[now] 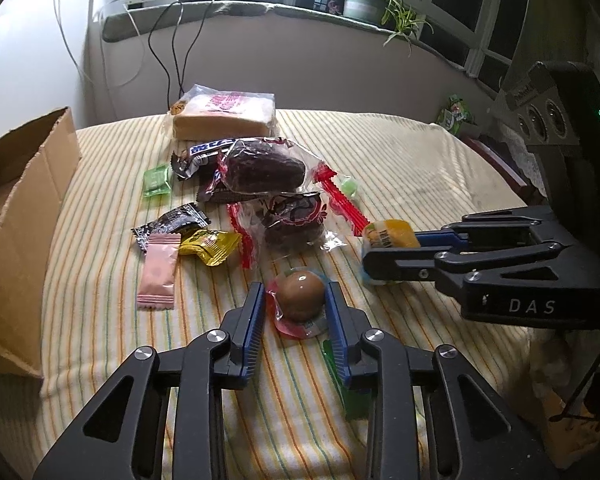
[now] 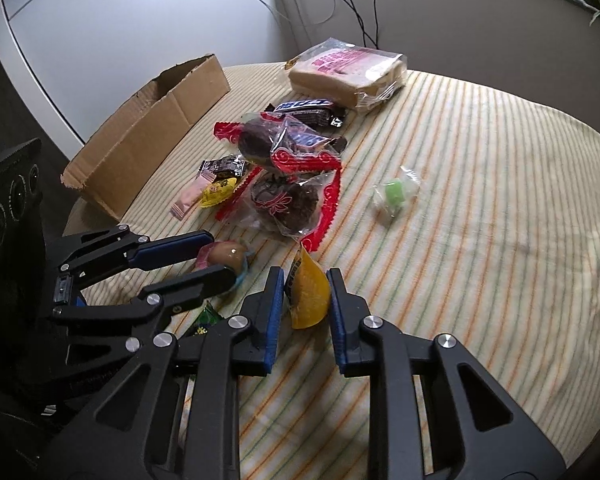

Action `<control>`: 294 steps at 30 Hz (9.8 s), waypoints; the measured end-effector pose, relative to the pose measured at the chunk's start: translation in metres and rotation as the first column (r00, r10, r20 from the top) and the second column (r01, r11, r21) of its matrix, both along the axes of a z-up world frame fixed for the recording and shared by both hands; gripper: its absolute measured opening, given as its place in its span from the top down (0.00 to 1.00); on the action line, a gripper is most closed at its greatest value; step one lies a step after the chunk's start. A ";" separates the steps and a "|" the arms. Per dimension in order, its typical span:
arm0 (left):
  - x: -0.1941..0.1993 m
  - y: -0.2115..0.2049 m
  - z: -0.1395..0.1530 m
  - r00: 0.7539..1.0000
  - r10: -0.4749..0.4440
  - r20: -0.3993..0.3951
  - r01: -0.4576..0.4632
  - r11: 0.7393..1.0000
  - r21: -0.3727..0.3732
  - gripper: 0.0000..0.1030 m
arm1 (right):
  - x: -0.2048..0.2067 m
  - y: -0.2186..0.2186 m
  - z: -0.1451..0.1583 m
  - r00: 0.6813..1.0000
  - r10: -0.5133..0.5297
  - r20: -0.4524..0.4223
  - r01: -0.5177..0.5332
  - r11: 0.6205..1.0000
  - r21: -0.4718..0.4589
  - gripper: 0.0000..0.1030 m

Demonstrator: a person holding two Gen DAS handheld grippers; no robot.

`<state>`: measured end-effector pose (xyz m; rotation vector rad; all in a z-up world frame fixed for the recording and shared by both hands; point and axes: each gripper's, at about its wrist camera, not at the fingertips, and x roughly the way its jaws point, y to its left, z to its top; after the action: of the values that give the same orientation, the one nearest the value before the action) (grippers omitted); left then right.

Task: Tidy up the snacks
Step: 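Carry both candies into the cardboard box and open both tools, then grasp the pink wrapped candy with the left tool while the right tool grasps the green candy, then carry both candies into the cardboard box and open both tools, then grasp the green-wrapped sweet with the left tool while the right tool grasps the red pastry bag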

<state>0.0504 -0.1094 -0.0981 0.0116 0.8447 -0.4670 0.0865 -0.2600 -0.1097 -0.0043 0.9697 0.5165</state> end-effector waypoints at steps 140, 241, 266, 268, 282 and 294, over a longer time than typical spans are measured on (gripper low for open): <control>0.039 0.048 -0.009 0.990 0.138 0.011 -0.138 0.980 0.141 0.80 | 0.072 -0.003 -0.002 0.998 -0.013 0.062 0.027 0.974 -0.225 0.65; -0.030 0.155 0.073 0.915 0.340 0.218 -0.343 0.939 -0.023 0.48 | 0.056 0.110 0.104 0.964 0.138 0.229 -0.113 0.986 -0.119 0.18; -0.049 0.011 0.020 0.999 -0.011 0.038 0.011 1.000 -0.010 0.48 | 0.065 0.070 0.042 0.960 0.240 0.148 -0.205 0.955 -0.214 0.18; -0.050 0.001 0.014 0.999 -0.032 0.033 0.031 0.999 0.012 0.48 | 0.066 0.070 0.039 0.958 0.248 0.147 -0.214 0.953 -0.215 0.19; -0.054 -0.032 -0.007 0.997 -0.046 0.061 0.036 0.989 0.145 0.61 | 0.068 0.063 0.029 0.956 0.263 0.132 -0.237 0.954 -0.186 0.29; -0.051 -0.019 -0.007 0.996 -0.034 0.079 0.023 0.991 0.132 0.80 | 0.067 0.061 0.026 0.961 0.249 0.118 -0.225 0.957 -0.186 0.53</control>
<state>-0.0010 -0.1283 -0.1053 0.1629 0.7949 -0.4344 0.1531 -0.1993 -0.0836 -0.3111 0.8777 0.6436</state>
